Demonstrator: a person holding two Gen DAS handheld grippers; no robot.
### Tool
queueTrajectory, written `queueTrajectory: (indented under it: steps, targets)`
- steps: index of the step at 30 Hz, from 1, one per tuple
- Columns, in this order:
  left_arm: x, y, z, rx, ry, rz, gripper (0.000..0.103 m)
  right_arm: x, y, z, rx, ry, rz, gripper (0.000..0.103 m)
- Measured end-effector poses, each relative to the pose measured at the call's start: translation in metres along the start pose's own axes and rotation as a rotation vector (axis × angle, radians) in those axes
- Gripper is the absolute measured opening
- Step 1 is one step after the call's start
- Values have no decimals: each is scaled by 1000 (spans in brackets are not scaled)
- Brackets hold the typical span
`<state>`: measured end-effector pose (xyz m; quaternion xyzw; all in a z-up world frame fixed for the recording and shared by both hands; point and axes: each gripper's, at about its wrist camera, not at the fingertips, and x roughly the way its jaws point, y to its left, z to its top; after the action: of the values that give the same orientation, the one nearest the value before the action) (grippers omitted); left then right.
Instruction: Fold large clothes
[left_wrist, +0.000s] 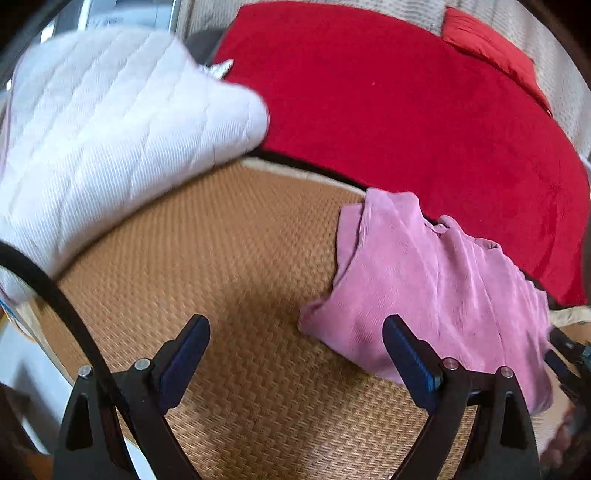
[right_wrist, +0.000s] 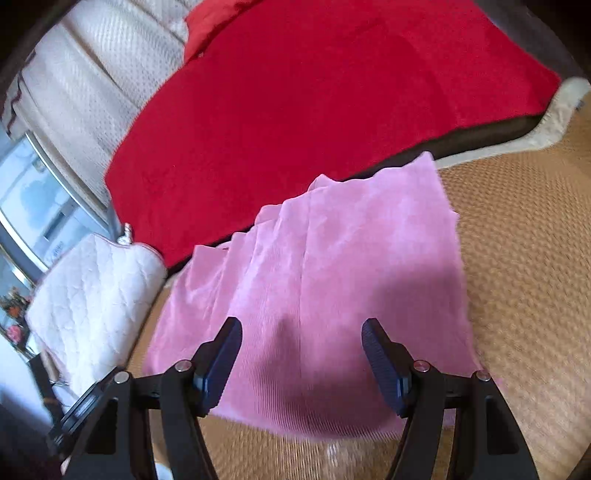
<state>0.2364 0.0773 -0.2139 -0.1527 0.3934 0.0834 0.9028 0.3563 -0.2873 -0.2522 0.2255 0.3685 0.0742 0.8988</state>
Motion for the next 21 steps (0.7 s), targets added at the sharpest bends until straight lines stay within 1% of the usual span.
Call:
queueTrajectory:
  steps: [1, 4, 7, 8, 10, 11, 13, 15, 18, 20, 21]
  targets:
    - [4, 1, -2, -11, 22, -21, 95, 7, 5, 2, -19, -7, -19, 71]
    - [12, -2, -7, -30, 42, -63, 95, 26, 16, 6, -70, -27, -69, 71]
    - [22, -5, -13, -84, 77, -135, 94, 40, 25, 7, -93, -39, -71, 71]
    - [24, -6, -15, -98, 76, -157, 94, 44, 27, 6, -100, -36, -76, 72]
    - [25, -11, -18, -95, 61, -194, 94, 57, 30, 3, -129, -8, -120, 72]
    - [25, -13, -17, -90, 57, -209, 93, 60, 34, 2, -160, -11, -146, 72]
    - [29, -18, -13, -87, 47, -240, 82, 62, 39, 2, -199, -8, -173, 72]
    - [33, -22, -12, -100, 39, -261, 81, 60, 37, 4, -175, -8, -161, 72]
    - [46, -26, -2, -149, 43, -294, 81, 54, 36, 7, -147, -24, -136, 72]
    - [56, -25, -2, -203, 71, -327, 82, 54, 35, 5, -157, -6, -130, 72]
    - [66, -25, -2, -237, 117, -353, 83, 58, 34, 5, -162, 17, -133, 72]
